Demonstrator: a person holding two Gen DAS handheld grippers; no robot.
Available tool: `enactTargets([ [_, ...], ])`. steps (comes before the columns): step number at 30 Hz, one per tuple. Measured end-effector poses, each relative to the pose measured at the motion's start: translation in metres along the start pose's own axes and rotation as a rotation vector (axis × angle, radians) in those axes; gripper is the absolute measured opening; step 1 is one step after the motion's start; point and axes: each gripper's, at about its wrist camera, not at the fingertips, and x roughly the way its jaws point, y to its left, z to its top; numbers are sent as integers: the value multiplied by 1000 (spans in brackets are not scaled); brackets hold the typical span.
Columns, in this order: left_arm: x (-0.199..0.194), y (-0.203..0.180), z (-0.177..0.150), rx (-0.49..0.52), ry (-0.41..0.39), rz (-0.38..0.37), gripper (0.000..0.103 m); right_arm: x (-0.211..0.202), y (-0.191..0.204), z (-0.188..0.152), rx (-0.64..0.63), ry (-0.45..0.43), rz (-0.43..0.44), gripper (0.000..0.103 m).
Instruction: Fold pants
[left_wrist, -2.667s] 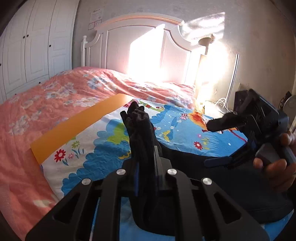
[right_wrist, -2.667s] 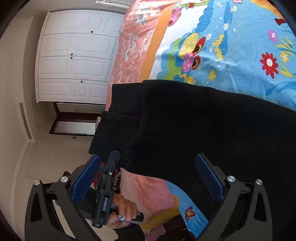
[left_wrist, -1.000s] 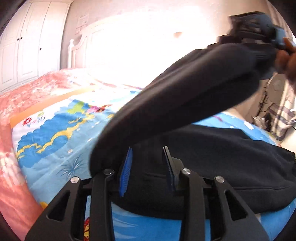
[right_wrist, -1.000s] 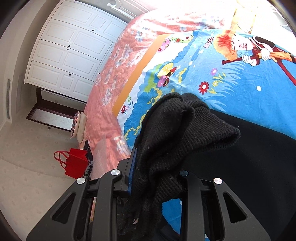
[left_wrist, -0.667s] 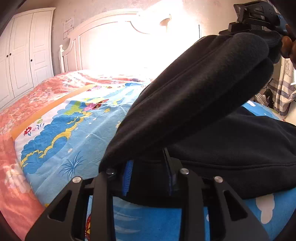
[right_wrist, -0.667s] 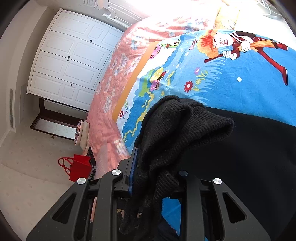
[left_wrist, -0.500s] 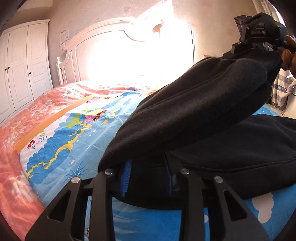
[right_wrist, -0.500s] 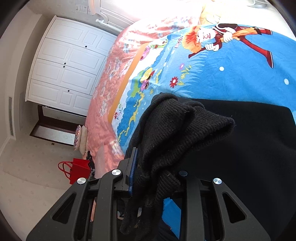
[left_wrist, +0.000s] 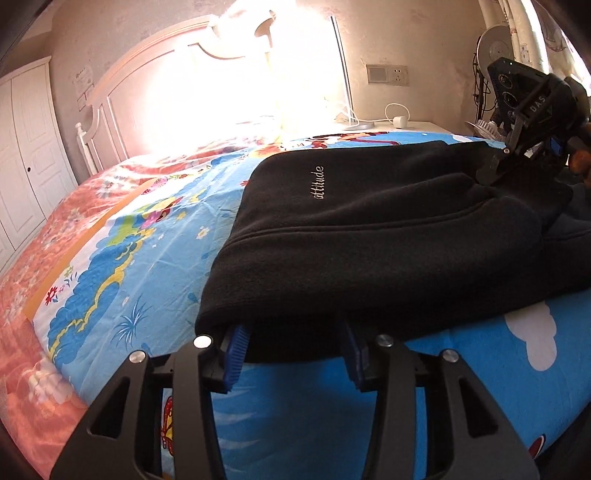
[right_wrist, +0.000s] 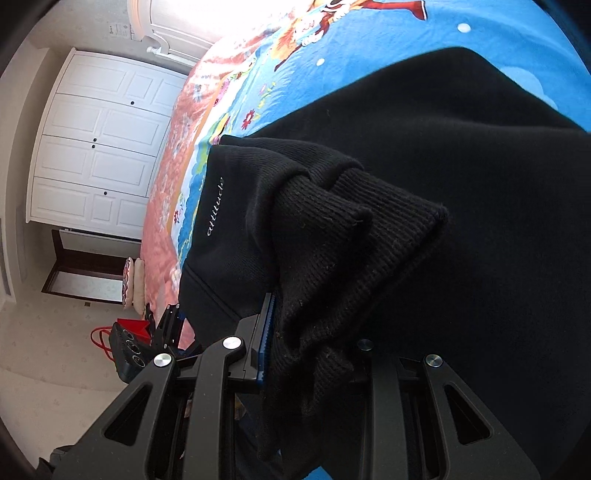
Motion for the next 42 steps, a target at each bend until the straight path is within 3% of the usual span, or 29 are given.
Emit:
enactTargets([
  [6,-6,17,-2,-76,61,-72,46,4,-15,-4,-20,-65,-5,26],
  [9,-25,17,-6,-21,105,-114,47,1,-7,-4,-65,-82,-52,26],
  [12,-58,31,3,-20,38,-115,47,-3,28,-7,-215,-130,-205,26],
  [15,-71,47,37,-93,-61,-109,47,-6,52,-9,-312,-178,-322,26],
  [17,-56,45,70,-82,-81,-125,46,-9,53,-8,-311,-198,-351,26],
  [20,4,34,121,-60,-7,-282,46,-5,45,-7,-298,-195,-387,26],
  [23,92,12,148,26,175,-344,45,-3,25,-9,-252,-198,-376,26],
  [25,139,12,152,95,245,-269,48,-7,21,-13,-235,-216,-380,28],
  [26,143,21,159,76,219,-265,52,-6,23,-17,-237,-223,-383,29],
  [27,142,33,165,55,195,-100,68,-5,25,-20,-248,-232,-398,34],
  [28,135,46,167,39,170,66,73,-6,27,-22,-269,-244,-415,37],
  [29,122,60,167,5,130,111,74,-7,28,-24,-288,-259,-432,39],
  [32,79,99,145,-225,96,-67,75,-21,33,-34,-297,-307,-530,69],
  [33,65,105,132,-280,90,-140,75,-30,37,-39,-296,-351,-589,82],
  [34,52,107,115,-322,79,-198,75,-40,42,-47,-297,-408,-643,87],
  [36,35,107,79,-414,75,-312,75,-53,56,-54,-320,-472,-701,87],
  [39,33,98,32,-557,114,-447,75,-48,91,-53,-426,-559,-711,87],
  [42,36,84,6,-651,124,-567,75,-6,108,-38,-538,-524,-793,83],
])
